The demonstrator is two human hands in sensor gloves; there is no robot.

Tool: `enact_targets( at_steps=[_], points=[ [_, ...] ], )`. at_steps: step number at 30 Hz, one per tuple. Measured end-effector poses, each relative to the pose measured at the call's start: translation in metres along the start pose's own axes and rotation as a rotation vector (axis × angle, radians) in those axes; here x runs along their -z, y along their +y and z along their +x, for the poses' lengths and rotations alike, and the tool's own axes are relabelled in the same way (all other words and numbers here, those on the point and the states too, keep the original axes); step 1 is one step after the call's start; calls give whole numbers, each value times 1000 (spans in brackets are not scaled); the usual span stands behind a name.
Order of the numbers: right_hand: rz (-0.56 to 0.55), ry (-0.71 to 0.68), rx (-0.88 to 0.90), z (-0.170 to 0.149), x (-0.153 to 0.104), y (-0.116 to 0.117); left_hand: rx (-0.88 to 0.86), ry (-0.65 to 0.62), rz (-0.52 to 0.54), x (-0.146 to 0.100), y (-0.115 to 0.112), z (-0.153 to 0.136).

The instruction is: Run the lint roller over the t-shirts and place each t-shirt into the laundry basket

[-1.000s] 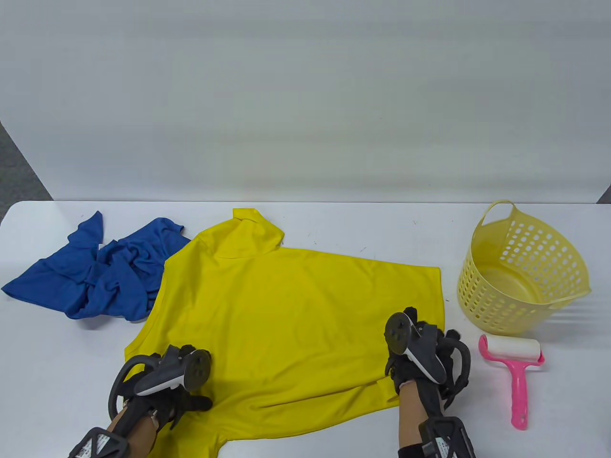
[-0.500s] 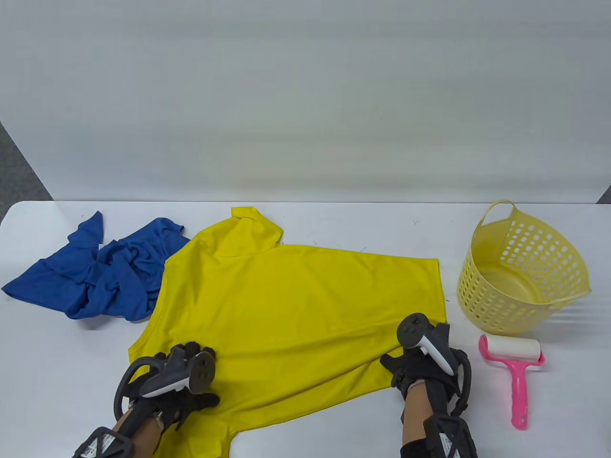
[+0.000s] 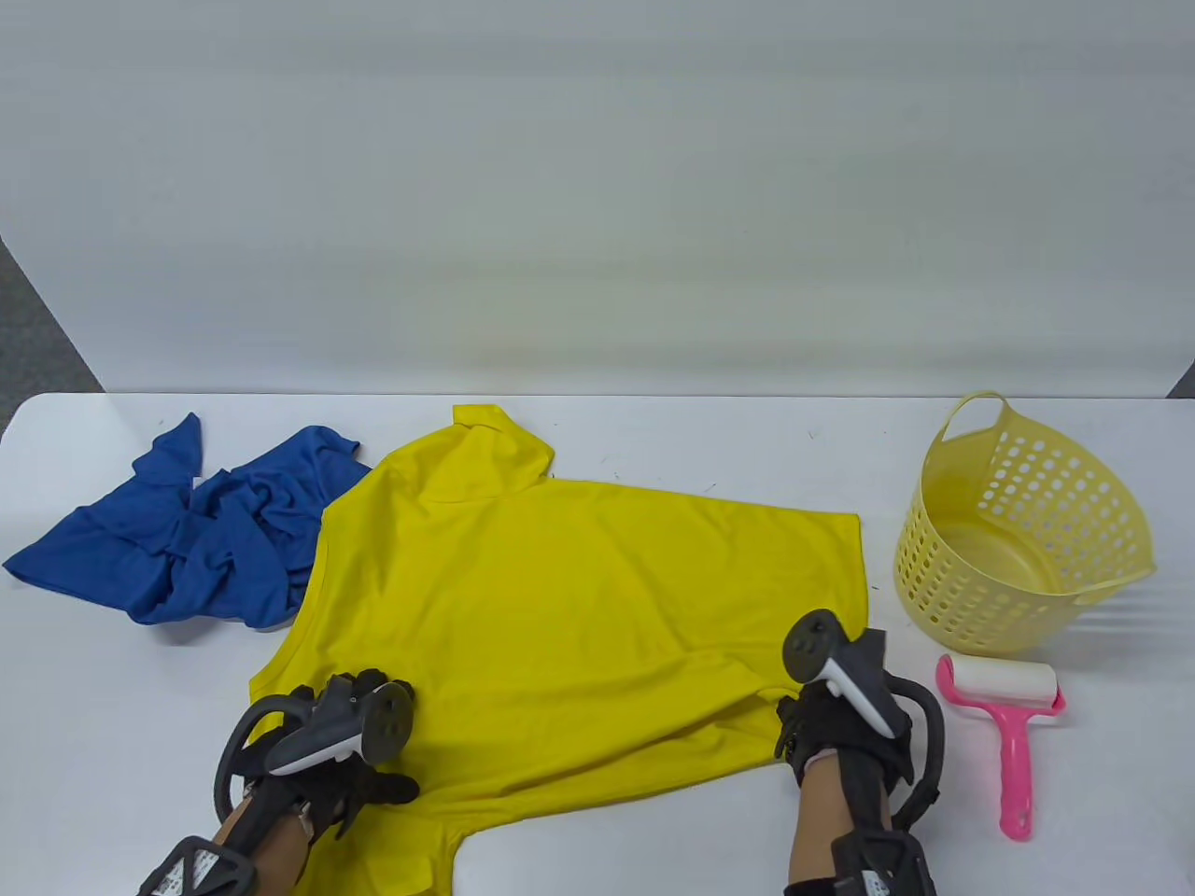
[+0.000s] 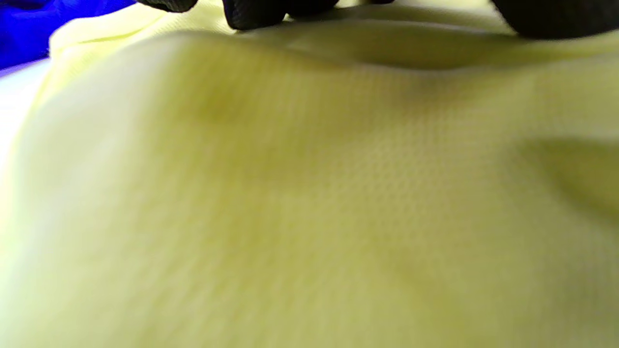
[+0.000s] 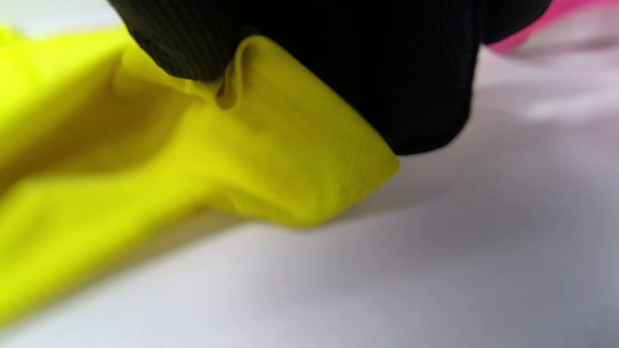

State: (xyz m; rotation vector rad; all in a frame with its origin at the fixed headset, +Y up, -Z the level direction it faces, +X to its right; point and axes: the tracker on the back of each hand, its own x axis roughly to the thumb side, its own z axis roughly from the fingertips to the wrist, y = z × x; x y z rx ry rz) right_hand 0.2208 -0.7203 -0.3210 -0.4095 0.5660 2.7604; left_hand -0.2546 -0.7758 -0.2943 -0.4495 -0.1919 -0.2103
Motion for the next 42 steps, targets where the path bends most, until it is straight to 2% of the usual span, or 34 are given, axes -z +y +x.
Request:
enact_targets(
  at_steps=[1, 3, 7, 10, 13, 15, 17, 18, 20, 21, 23, 27, 28, 31, 34, 35, 36, 38, 39, 41, 42],
  points=[
    [-5, 6, 99, -12, -5, -7, -13, -5, -7, 0, 1, -1],
    [-9, 36, 129, -27, -16, -17, -12, -6, -15, -1, 3, -2],
    [-25, 141, 47, -46, -23, -21, 17, -20, -20, -6, 8, 1],
    [-95, 197, -130, -34, -21, -17, -38, -59, 73, -11, 12, 3],
    [-212, -78, -74, -1, -17, -14, -79, -127, 156, -17, 16, 11],
    [-273, -83, -47, 21, -14, -2, -60, -158, 183, -18, 16, 20],
    [-198, -106, -205, 36, -6, 11, -5, -170, 154, -18, 13, 30],
    [-163, -76, -312, 41, -1, 20, 42, -179, 105, -17, 9, 36],
    [-182, -58, -399, 41, 9, 30, 94, -177, 10, -15, 3, 43],
    [-179, -56, -417, 38, 13, 35, 101, -175, 3, -15, 3, 43],
    [-138, -22, -384, 30, 19, 34, 76, -199, -14, -15, 4, 42],
    [108, 12, -203, 6, 38, 46, 86, -211, -53, -15, 3, 40],
    [128, -9, -116, 0, 41, 46, 90, -221, -62, -15, 3, 40],
    [1, -8, 95, -14, 47, 39, 102, -240, -68, -15, 1, 42],
    [-299, -80, 97, -3, 31, 15, 71, -228, -5, -15, 1, 40],
    [-338, -96, 75, 2, 25, 10, 39, -233, 16, -14, 2, 39],
    [-332, -117, 34, 12, 16, 5, -13, -224, 53, -13, 4, 39],
    [-173, -115, -11, 26, 9, 9, -60, -199, 108, -13, 6, 39],
    [-25, -97, -35, 32, 9, 19, -48, -168, 119, -12, 6, 39],
    [193, -89, -49, 35, 16, 40, 14, -148, 70, -7, 1, 41],
    [203, -109, -59, 36, 21, 51, 43, -144, 24, -4, -5, 42]
  ],
)
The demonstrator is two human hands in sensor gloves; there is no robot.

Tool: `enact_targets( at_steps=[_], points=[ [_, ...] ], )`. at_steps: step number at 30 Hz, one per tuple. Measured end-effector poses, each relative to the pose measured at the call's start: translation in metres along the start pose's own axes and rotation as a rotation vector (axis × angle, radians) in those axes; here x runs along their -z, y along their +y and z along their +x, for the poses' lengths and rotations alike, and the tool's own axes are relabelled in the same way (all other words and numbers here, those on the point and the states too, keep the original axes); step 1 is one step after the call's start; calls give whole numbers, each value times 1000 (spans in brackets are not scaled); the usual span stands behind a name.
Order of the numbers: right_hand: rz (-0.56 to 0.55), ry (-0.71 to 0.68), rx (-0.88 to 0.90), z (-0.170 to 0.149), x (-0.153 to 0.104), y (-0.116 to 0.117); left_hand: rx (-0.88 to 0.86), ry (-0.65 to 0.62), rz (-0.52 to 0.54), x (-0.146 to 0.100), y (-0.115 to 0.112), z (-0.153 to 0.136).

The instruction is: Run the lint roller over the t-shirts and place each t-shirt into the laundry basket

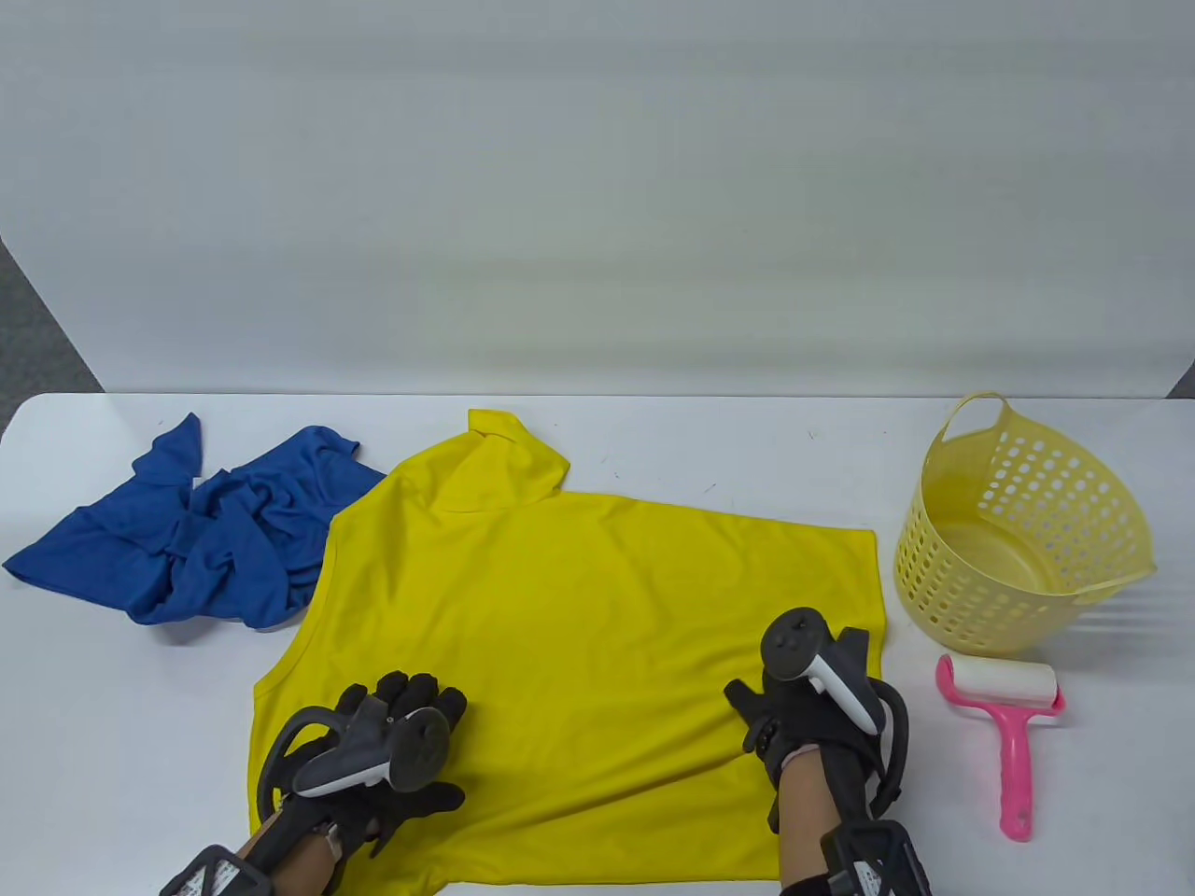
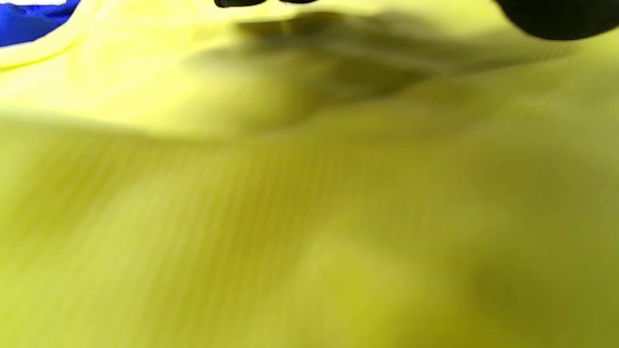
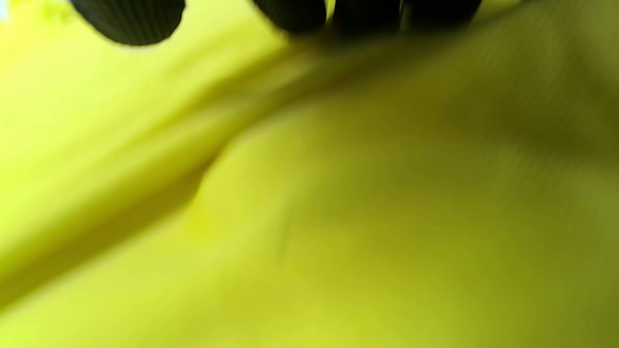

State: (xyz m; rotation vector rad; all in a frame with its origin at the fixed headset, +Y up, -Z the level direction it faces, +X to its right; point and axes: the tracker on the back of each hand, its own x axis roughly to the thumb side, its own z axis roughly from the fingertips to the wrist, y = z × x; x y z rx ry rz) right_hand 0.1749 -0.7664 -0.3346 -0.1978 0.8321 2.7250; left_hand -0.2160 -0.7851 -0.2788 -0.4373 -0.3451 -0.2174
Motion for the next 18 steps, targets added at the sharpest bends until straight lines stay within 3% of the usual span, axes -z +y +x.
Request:
enact_targets(
  at_steps=[3, 6, 8, 12, 14, 15, 17, 18],
  points=[
    [105, 17, -140, -1, 16, 17, -130, 0, -88, 7, -12, -4],
    [-12, -103, -67, -5, 21, 14, -147, 8, -109, 10, -12, -4],
    [91, -26, -128, -7, 17, 12, -132, 7, -86, 9, -10, -4],
    [39, 72, -196, -10, -1, 6, -105, 29, -34, 6, -3, -9],
    [-37, 129, -243, -9, -11, -3, -92, 44, 4, 4, 0, -12],
    [-126, 155, -275, -7, -19, -11, -88, 62, 46, 2, 2, -14],
    [-260, 110, -239, -1, -29, -20, -96, 38, 74, 0, 3, -15],
    [-258, 80, -218, 1, -30, -20, -104, 23, 70, -1, 3, -15]
  ],
)
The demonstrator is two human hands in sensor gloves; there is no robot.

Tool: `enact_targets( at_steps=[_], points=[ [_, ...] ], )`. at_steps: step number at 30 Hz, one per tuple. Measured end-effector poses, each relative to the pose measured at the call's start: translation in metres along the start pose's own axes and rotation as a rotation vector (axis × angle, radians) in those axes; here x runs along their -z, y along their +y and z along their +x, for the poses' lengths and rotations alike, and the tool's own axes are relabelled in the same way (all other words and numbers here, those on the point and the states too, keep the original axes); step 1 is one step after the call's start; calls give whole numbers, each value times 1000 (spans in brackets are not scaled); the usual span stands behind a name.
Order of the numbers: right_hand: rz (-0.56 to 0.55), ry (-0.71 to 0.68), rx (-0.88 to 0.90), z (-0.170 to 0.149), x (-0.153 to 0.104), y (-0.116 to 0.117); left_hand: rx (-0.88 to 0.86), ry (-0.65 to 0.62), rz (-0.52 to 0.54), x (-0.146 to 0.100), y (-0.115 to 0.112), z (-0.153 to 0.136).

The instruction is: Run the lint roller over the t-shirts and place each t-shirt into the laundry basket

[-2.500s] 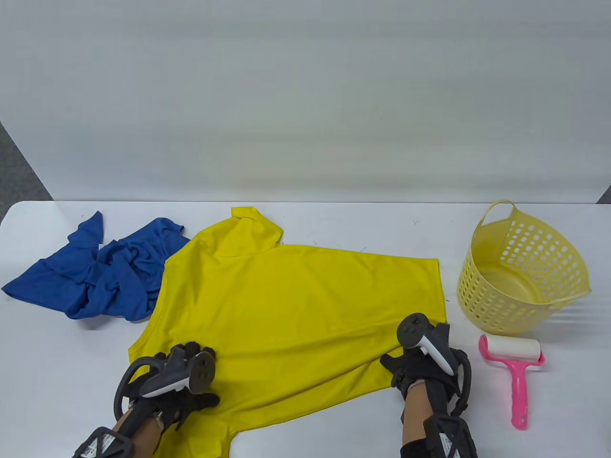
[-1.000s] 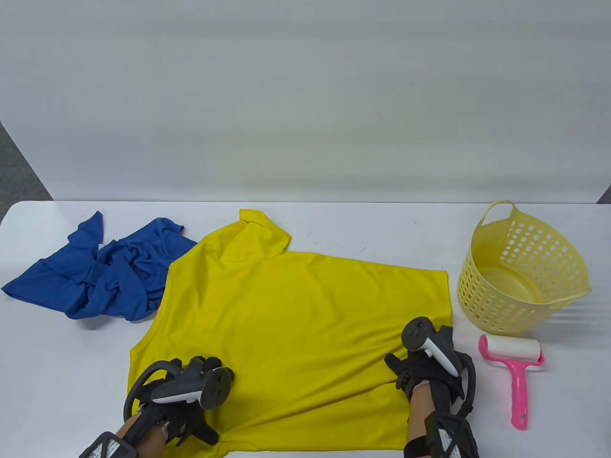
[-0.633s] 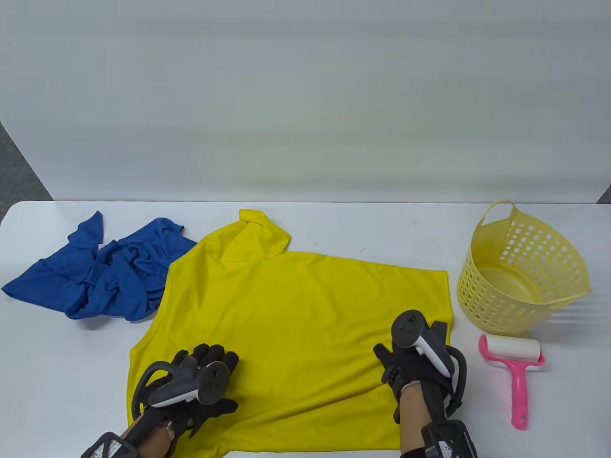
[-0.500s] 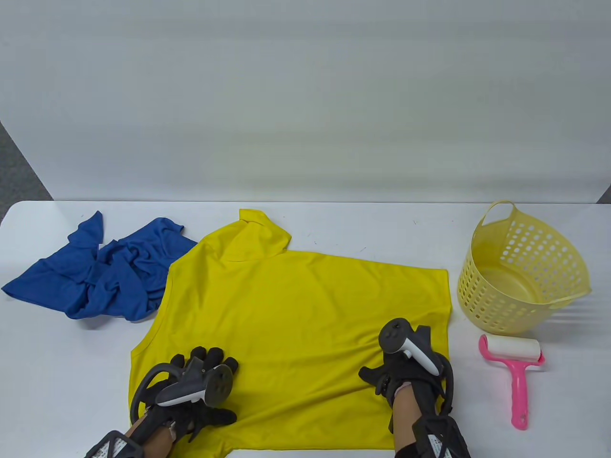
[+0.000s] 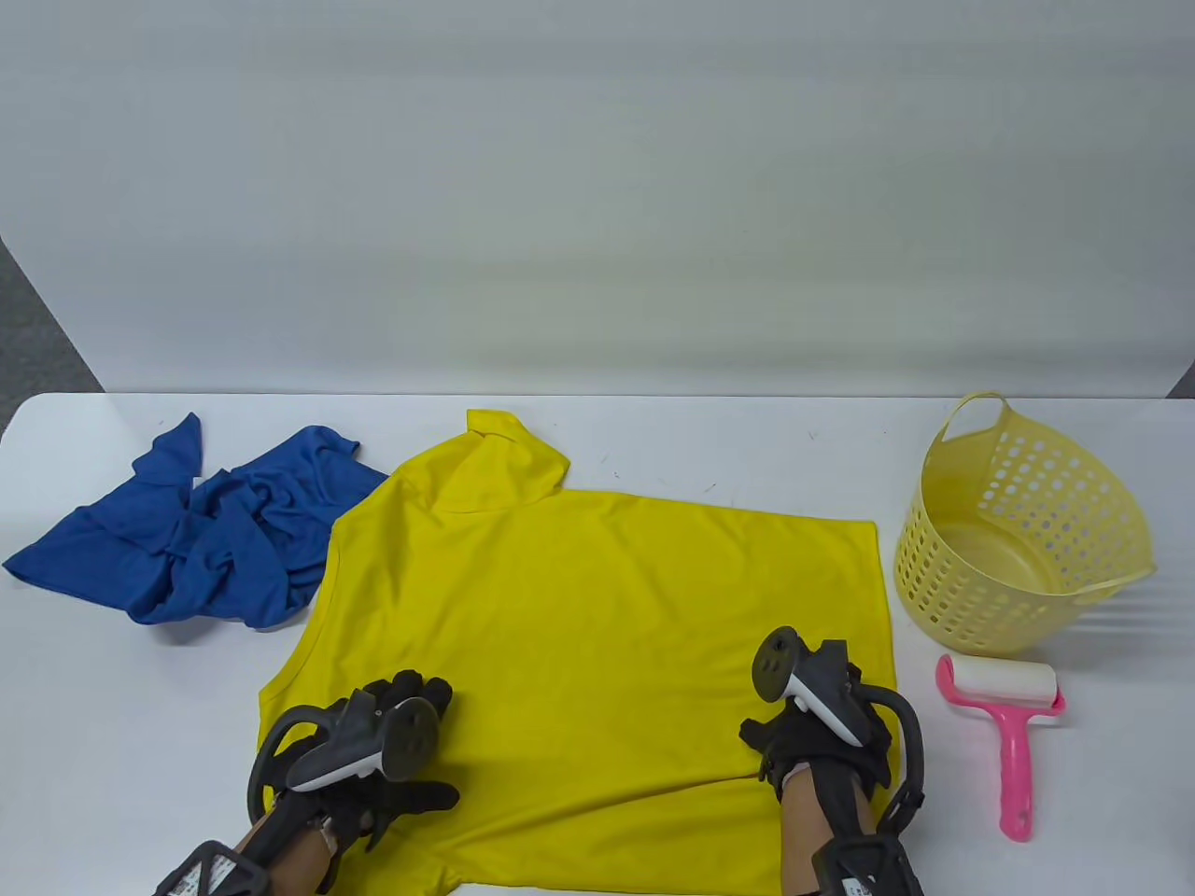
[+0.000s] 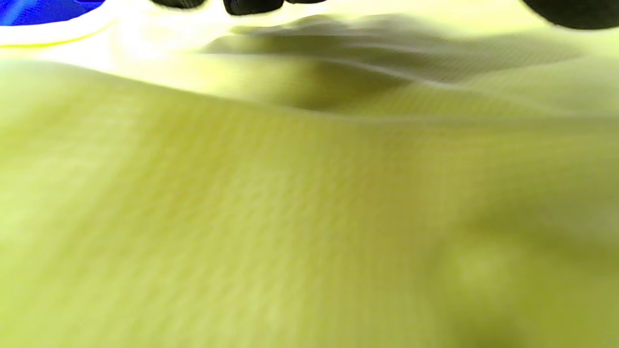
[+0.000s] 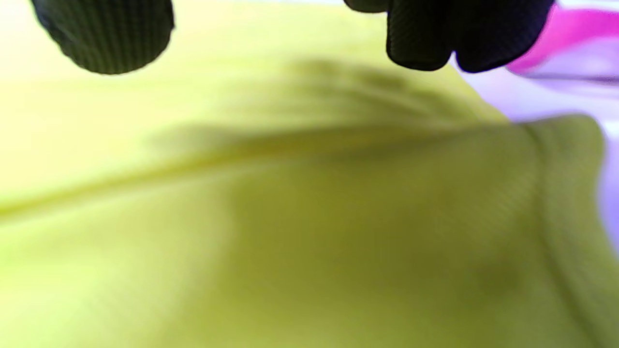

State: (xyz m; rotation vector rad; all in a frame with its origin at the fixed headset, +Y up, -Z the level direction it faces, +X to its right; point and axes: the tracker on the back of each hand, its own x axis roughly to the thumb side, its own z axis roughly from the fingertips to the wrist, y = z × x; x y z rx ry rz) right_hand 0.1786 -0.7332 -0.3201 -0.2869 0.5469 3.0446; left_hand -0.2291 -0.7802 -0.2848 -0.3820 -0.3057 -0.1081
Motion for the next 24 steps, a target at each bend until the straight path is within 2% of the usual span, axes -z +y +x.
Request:
enact_targets(
  at_steps=[3, 4, 5, 8, 11, 12, 14, 15, 16, 17, 19, 20, 23, 24],
  points=[
    [151, -45, 85, 10, 3, 15, -17, -105, -121, 2, -7, 8],
    [246, -14, 47, 9, 7, 24, -3, -121, -192, 4, -13, 13],
    [288, 18, 16, 8, 8, 29, 29, -114, -229, 5, -16, 16],
    [172, 17, -91, 9, 7, 22, 15, -149, -222, 2, -13, 22],
    [111, 28, 24, -1, 6, 14, 82, -137, -199, -4, -10, 30],
    [77, 27, 65, -6, 5, 9, 94, -132, -181, -5, -8, 30],
    [-84, 75, 118, -24, -5, -12, 64, -101, -57, -7, 1, 27],
    [-242, 136, 155, -40, -15, -25, 7, -81, 6, -7, 6, 23],
    [-355, 177, 184, -51, -21, -31, -27, -65, 26, -7, 7, 20],
    [-514, 246, 233, -70, -30, -37, -55, -48, 49, -5, 8, 15],
    [-615, 364, 327, -103, -38, -35, -30, -12, 27, -1, 3, 8],
    [-575, 413, 367, -117, -39, -30, -9, 7, 6, 1, 0, 6],
    [-343, 557, 524, -158, -36, -1, 70, 78, -75, 8, -11, -2],
    [-269, 587, 584, -167, -34, 10, 35, 83, -99, 10, -13, -5]
  ],
)
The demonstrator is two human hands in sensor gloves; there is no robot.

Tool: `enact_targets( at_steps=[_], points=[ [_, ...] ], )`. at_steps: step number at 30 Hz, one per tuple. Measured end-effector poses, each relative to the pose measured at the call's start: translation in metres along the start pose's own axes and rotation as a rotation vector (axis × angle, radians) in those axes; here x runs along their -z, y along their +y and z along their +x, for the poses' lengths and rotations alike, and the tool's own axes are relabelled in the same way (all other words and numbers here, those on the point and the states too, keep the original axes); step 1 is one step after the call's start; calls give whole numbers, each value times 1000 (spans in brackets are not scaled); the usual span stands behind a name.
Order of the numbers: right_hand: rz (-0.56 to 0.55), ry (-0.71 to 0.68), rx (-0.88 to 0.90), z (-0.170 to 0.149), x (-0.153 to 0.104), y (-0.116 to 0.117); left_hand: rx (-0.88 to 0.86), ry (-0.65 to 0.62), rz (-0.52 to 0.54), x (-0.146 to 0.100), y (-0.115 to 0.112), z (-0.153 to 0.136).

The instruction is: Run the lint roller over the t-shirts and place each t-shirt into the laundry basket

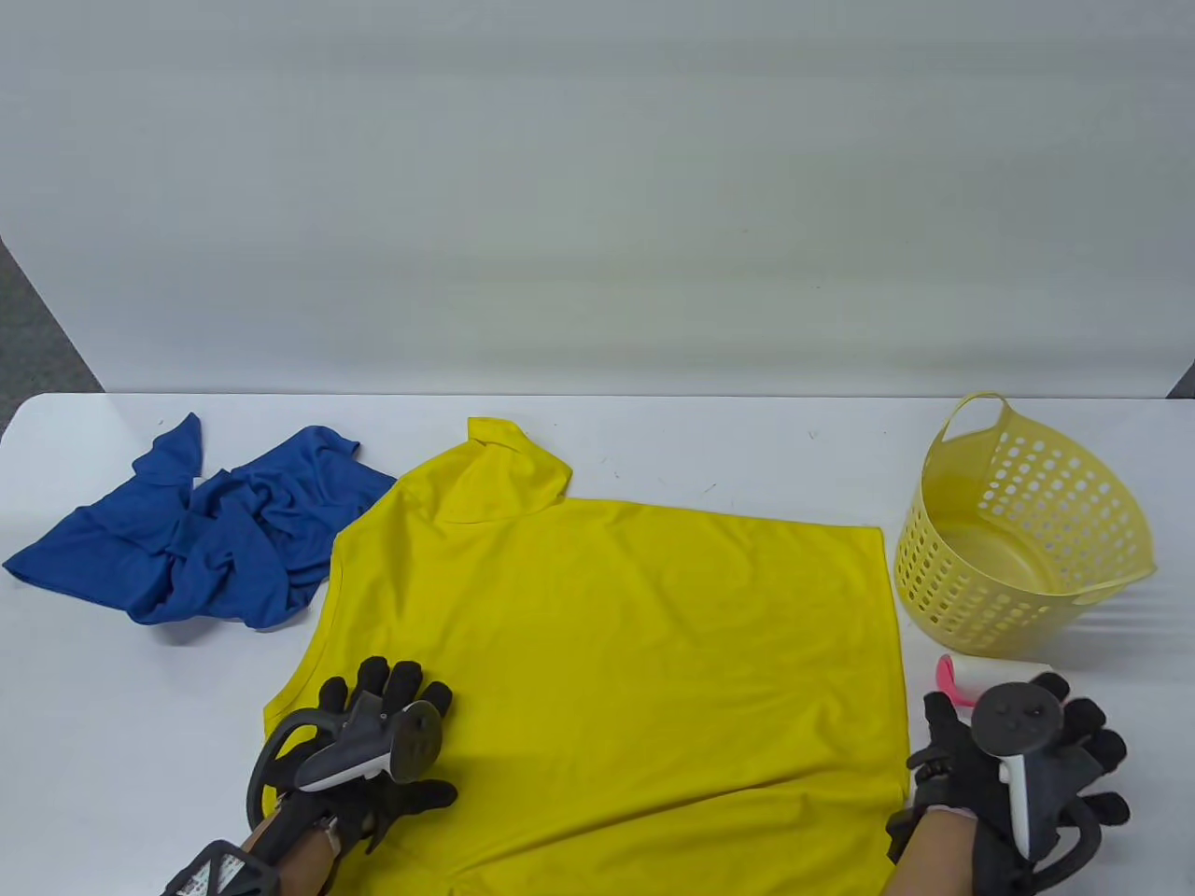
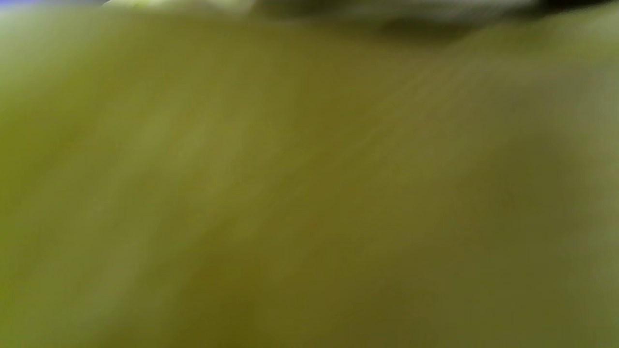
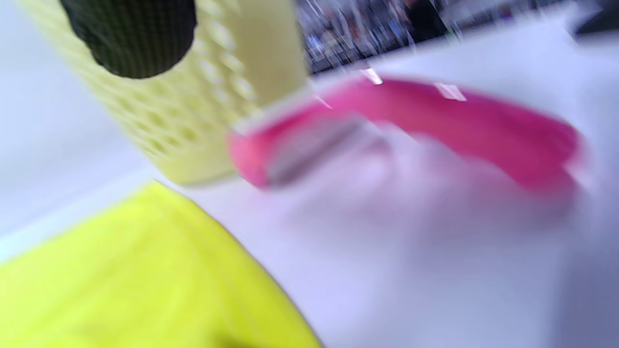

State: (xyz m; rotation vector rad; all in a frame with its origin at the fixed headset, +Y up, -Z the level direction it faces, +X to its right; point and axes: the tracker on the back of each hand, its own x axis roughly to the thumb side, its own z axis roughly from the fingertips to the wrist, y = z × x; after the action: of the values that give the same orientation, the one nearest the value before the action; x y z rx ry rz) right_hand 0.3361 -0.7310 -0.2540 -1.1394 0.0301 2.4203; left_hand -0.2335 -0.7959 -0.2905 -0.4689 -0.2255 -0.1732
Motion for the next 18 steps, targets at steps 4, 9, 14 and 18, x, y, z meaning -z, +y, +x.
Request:
enact_targets(
  at_steps=[4, 9, 14, 18],
  points=[
    [163, 108, -12, -22, 15, 21, -60, -13, -37, 1, -4, -3],
    [-148, 52, -64, -17, 14, 18, -55, -17, -19, 0, -4, -3],
    [-114, -80, 143, -2, 3, -11, -79, -21, 14, 0, -4, -3],
    [43, -168, 144, 16, -17, -32, -91, -45, 60, -2, 0, 2]
  ],
)
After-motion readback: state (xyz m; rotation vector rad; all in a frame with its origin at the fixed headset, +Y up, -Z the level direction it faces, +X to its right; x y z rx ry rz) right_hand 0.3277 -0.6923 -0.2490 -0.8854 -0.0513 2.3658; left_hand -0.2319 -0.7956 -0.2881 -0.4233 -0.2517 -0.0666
